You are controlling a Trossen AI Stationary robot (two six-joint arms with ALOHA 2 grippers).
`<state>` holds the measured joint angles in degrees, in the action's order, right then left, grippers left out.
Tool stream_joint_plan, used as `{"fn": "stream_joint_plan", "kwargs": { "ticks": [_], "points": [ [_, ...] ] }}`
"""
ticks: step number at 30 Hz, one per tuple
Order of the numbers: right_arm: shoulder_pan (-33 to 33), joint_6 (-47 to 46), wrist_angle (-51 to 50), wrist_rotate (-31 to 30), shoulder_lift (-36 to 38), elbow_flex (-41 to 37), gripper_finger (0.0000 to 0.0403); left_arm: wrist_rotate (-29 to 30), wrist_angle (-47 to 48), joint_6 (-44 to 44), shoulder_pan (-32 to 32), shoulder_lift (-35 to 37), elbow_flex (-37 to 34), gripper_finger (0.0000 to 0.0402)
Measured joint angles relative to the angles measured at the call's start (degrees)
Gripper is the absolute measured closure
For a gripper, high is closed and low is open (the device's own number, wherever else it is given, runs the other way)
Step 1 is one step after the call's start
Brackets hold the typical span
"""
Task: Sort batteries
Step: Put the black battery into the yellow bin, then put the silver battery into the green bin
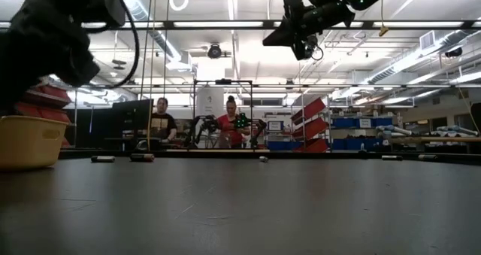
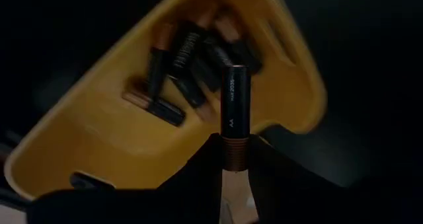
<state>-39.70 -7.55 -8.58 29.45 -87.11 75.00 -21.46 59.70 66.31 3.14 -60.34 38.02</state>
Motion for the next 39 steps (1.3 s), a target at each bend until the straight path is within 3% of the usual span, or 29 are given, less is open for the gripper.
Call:
{"fn": "stream_joint_plan", "kwargs": {
  "ticks": [10, 16, 22, 27, 31, 35, 39],
  "points": [
    [0.0, 0.0, 0.0, 0.0, 0.0, 0.0, 0.0402, 5.4, -4.3, 4.0, 0.0, 0.0, -5.0, 0.0321],
    [0.0, 0.0, 0.0, 0.0, 0.0, 0.0, 0.0402, 4.7, -8.3, 4.6, 0.0, 0.0, -4.9, 0.0266],
    [0.0, 0.1, 0.0, 0.0, 0.0, 0.0, 0.0402, 4.9, -4.2, 4.6, 0.0, 0.0, -0.1, 0.0224],
    [0.0, 0.2, 0.0, 0.0, 0.0, 0.0, 0.0402, 12.2, 0.8, 4.5, 0.0, 0.0, 8.4, 0.0225],
    [0.0, -0.1, 0.0, 0.7, 0.0, 0.0, 0.0402, 23.0, -0.4, 4.5, -0.8, 0.0, 14.4, 0.023],
    [0.2, -2.4, -0.2, 3.2, 0.0, 0.0, 0.0402, 34.2, -3.4, 4.9, -4.1, 0.0, 15.8, 0.0232],
    [1.2, -2.7, -1.9, 4.1, 0.0, 0.0, 0.0402, 37.9, -6.6, 2.8, -10.1, -1.1, 14.6, 0.0232]
  ]
}}
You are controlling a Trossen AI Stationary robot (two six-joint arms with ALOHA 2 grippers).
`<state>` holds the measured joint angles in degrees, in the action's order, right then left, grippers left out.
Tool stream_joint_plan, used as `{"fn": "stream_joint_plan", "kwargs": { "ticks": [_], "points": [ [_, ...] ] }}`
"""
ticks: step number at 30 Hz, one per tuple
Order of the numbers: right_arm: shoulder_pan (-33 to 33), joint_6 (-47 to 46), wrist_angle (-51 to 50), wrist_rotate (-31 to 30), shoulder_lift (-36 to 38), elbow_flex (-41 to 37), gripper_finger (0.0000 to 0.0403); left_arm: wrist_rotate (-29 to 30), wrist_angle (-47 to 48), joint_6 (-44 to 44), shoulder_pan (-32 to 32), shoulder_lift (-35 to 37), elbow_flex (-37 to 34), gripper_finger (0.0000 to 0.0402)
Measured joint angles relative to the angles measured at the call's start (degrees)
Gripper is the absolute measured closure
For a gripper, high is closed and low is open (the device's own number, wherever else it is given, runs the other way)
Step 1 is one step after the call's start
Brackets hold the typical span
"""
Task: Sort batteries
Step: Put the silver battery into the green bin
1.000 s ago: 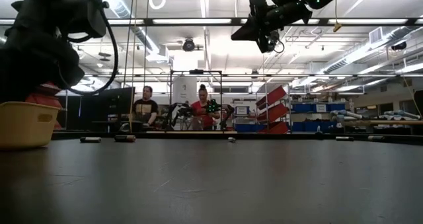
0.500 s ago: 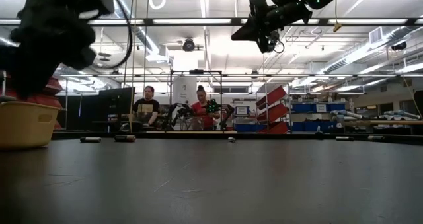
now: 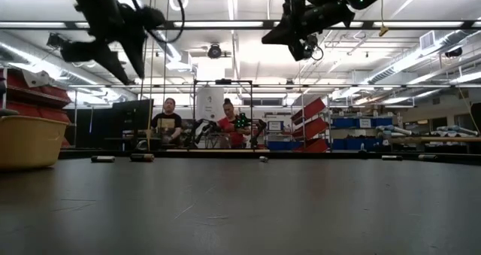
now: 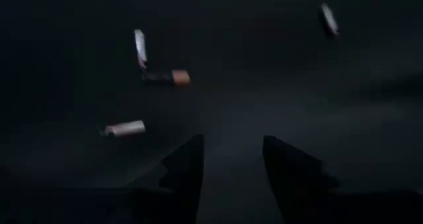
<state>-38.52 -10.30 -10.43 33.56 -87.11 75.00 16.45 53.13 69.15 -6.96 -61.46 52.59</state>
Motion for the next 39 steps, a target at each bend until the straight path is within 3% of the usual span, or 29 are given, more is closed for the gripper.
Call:
{"fn": "stream_joint_plan", "kwargs": {
  "ticks": [7, 13, 19, 29, 39],
  "points": [
    [2.4, 1.7, -3.5, 1.1, 0.0, 0.0, 0.0402, -3.9, -1.7, -3.6, -12.3, -5.9, -2.5, 0.0232],
    [4.6, -2.1, 0.0, -0.8, 0.0, 0.0, 0.0402, -7.4, -10.3, -11.9, -20.8, -13.8, -2.7, 0.0232],
    [6.1, -3.4, 3.3, -2.3, 0.1, 0.0, 0.0401, -7.7, -12.0, -19.6, -27.3, -22.0, -2.7, 0.0232],
    [6.0, -3.4, 3.2, -2.5, 0.1, 0.0, 0.0402, -14.8, -20.2, -25.1, -32.4, -29.8, -2.6, 0.0232],
    [4.2, -3.2, 3.5, -2.5, 0.1, 0.0, 0.0402, -14.7, -18.4, -25.6, -31.4, -33.1, -2.4, 0.0232]
  ]
}}
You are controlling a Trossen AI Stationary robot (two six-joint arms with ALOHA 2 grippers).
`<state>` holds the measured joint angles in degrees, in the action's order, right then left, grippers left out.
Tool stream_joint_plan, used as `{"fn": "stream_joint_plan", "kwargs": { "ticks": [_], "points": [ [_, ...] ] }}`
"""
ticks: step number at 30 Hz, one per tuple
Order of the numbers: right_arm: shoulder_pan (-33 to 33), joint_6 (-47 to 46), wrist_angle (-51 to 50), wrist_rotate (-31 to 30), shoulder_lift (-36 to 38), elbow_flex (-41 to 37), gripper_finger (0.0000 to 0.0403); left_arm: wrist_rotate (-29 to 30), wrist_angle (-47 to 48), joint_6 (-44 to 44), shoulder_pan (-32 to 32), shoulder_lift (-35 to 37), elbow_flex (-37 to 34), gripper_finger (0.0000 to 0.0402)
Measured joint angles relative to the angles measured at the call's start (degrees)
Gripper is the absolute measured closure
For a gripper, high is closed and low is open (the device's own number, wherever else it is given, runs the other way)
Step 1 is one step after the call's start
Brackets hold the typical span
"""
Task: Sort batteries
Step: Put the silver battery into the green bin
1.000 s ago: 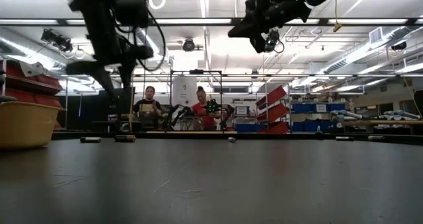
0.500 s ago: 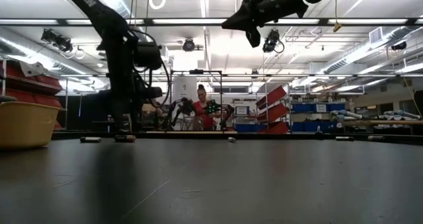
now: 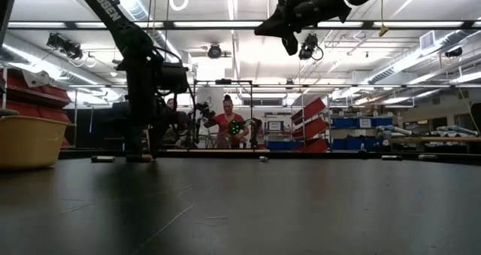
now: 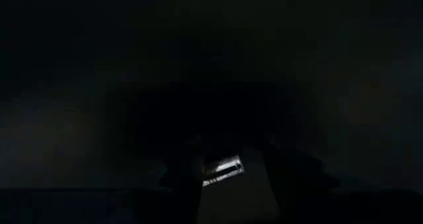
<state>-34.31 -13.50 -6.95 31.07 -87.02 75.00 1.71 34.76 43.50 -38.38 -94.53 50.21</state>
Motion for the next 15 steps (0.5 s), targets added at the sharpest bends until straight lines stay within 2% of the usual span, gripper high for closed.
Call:
{"fn": "stream_joint_plan", "kwargs": {
  "ticks": [8, 13, 15],
  "points": [
    [-1.7, 0.1, 1.1, 0.1, 0.0, 0.0, 0.0402, 4.7, 0.9, -7.3, 0.2, 2.3, 0.0, 0.0232],
    [-2.1, 0.1, 1.1, 0.4, 0.0, 0.0, 0.0402, 4.7, 2.2, -16.9, 0.2, 2.5, 1.1, 0.0232],
    [-2.2, -0.3, 1.1, 0.6, 0.0, 0.0, 0.0402, 2.8, 1.2, -21.2, 0.5, 3.4, 1.8, 0.0232]
  ]
}}
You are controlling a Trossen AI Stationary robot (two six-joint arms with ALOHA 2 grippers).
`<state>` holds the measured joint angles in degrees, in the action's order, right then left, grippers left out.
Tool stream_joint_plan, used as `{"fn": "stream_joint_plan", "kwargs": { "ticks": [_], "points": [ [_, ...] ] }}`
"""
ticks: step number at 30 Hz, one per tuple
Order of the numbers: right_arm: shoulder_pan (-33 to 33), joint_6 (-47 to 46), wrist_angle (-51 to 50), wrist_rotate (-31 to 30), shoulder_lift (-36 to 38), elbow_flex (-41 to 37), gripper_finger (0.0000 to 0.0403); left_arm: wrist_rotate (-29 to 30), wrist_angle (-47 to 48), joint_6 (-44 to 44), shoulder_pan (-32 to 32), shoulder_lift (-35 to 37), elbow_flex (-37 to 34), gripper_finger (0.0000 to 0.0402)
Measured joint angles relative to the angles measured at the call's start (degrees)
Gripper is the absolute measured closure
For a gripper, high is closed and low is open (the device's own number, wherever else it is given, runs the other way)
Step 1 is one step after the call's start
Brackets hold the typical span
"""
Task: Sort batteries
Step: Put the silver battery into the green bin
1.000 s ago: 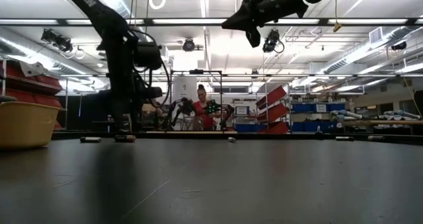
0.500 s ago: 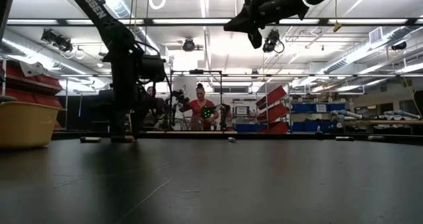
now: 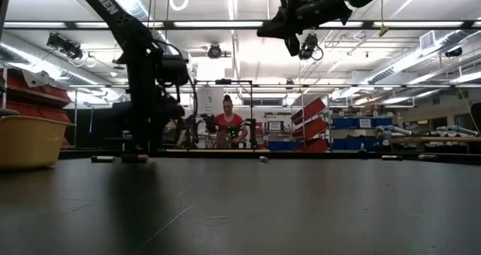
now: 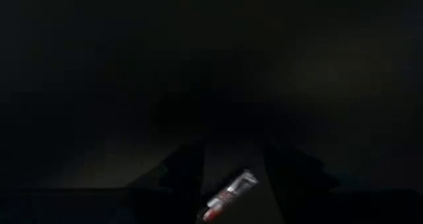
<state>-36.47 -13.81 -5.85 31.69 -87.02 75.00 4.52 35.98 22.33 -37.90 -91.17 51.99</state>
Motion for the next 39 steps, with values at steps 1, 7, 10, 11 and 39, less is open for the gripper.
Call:
{"fn": "stream_joint_plan", "kwargs": {
  "ticks": [1, 7, 10, 11, 39],
  "points": [
    [0.0, -0.1, -0.1, 0.3, 0.0, 0.0, 0.0402, -1.1, 0.2, -2.4, 0.1, 0.6, 0.3, 0.0232],
    [0.3, -1.1, -0.1, 0.7, 0.0, 0.0, 0.0402, -4.1, 7.9, -14.1, 0.1, 2.5, 1.6, 0.0232],
    [0.4, -1.1, 0.2, 0.7, 0.0, 0.0, 0.0402, -5.1, 12.0, -18.9, 0.0, 2.6, 1.3, 0.0232],
    [0.4, -1.2, 0.2, 0.6, 0.0, 0.0, 0.0402, -4.9, 12.4, -20.2, 0.0, 2.6, 1.1, 0.0232],
    [2.9, -5.6, 2.9, -3.8, 0.0, 0.0, 0.0402, -3.1, 3.9, -25.1, -0.2, -1.1, -5.7, 0.0394]
  ]
}}
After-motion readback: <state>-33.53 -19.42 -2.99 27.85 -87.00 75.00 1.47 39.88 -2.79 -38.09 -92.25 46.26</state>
